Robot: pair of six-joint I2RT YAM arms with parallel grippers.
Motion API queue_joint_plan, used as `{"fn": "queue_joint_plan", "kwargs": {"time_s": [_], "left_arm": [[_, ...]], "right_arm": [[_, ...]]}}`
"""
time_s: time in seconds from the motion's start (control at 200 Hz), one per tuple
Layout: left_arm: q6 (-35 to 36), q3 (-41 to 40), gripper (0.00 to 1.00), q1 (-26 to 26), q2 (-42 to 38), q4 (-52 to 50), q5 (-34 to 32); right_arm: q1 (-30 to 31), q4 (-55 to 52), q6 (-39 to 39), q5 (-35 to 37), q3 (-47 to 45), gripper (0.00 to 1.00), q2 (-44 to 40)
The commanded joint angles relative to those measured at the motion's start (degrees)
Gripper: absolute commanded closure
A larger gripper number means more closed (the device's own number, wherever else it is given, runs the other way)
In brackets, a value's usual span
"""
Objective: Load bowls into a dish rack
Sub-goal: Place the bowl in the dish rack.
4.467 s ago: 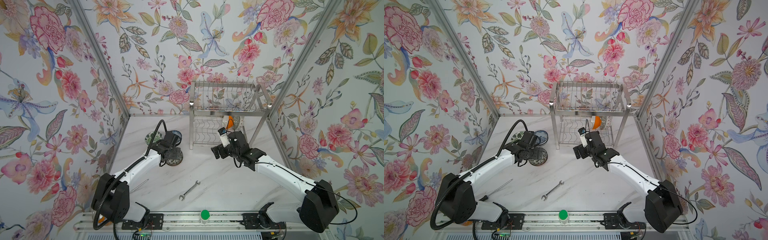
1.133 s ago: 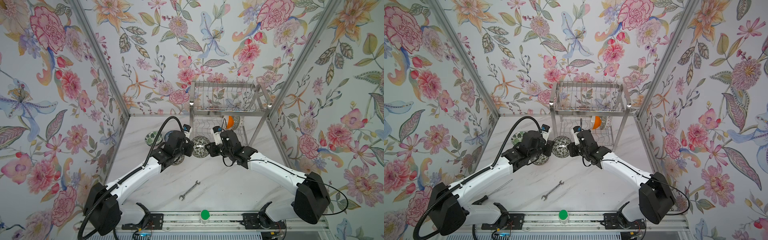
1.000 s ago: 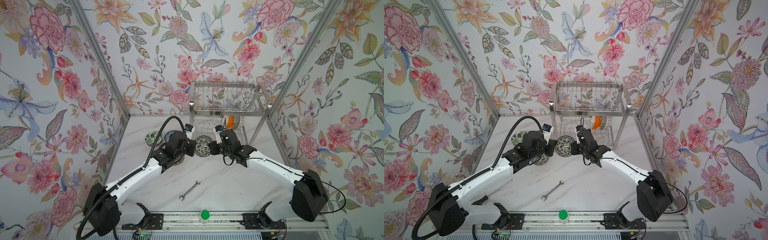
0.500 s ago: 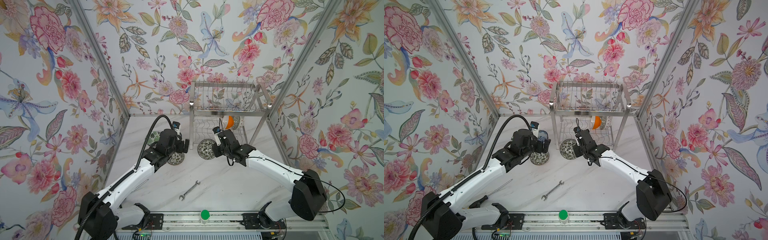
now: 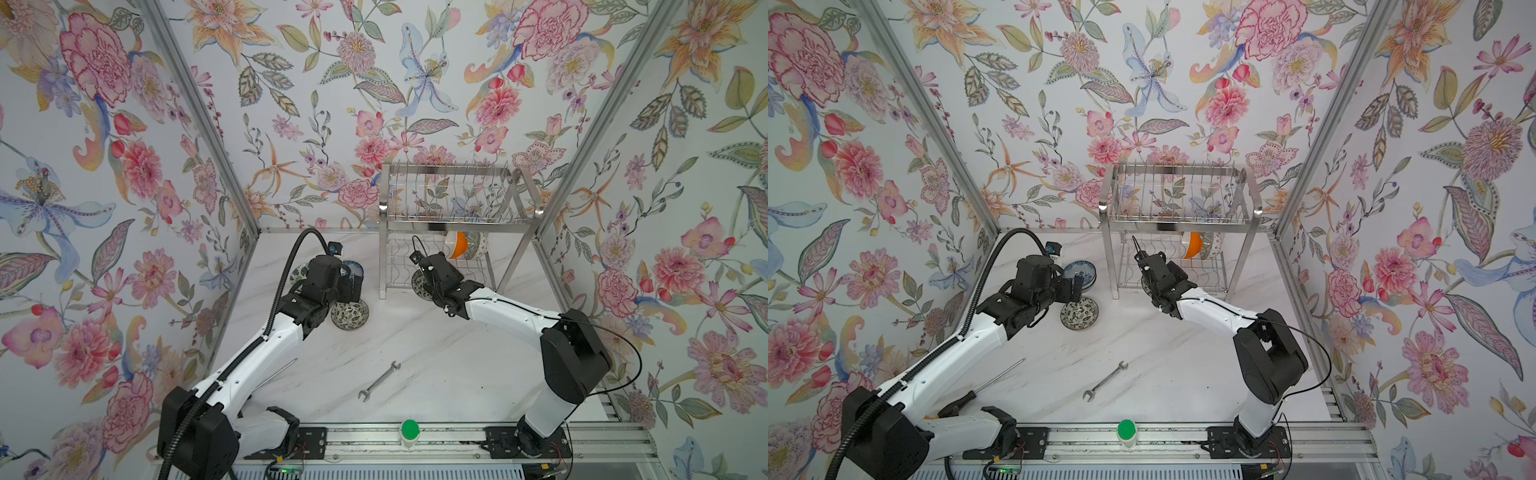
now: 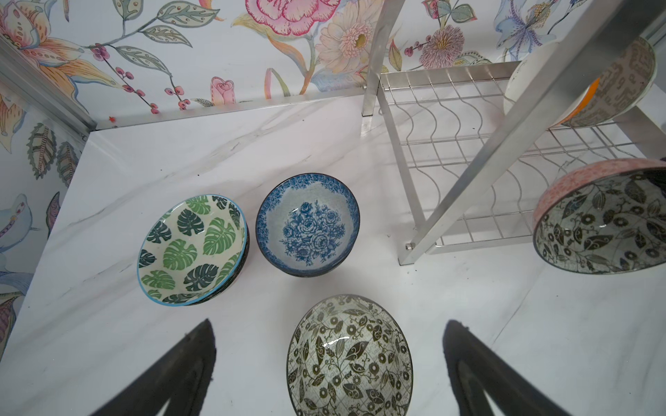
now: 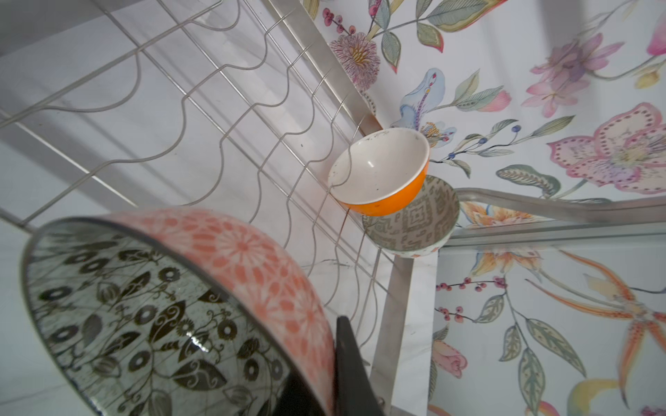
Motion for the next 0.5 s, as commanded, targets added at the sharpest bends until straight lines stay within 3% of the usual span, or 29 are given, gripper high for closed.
{"fn": "queue_joint_plan", "kwargs": {"time_s": [0.0, 0.295, 0.495], "left_arm": [[0.9, 0.8, 0.01, 0.1, 0.4, -0.7, -0.3], [1.0, 0.0, 0.01, 0.5, 0.2, -0.5, -0.1], [0.9, -0.4, 0.01, 0.8, -0.1, -0.2, 0.2]], "right_arm": [[-0.2, 7.8, -6.9, 5.7, 3.4, 1.00, 1.6], [-0.6, 25.7, -24.5, 12.4, 3.0, 1.00, 8.2], [-1.7, 26.9, -25.9, 11.7, 6.1, 1.00, 10.3]]}}
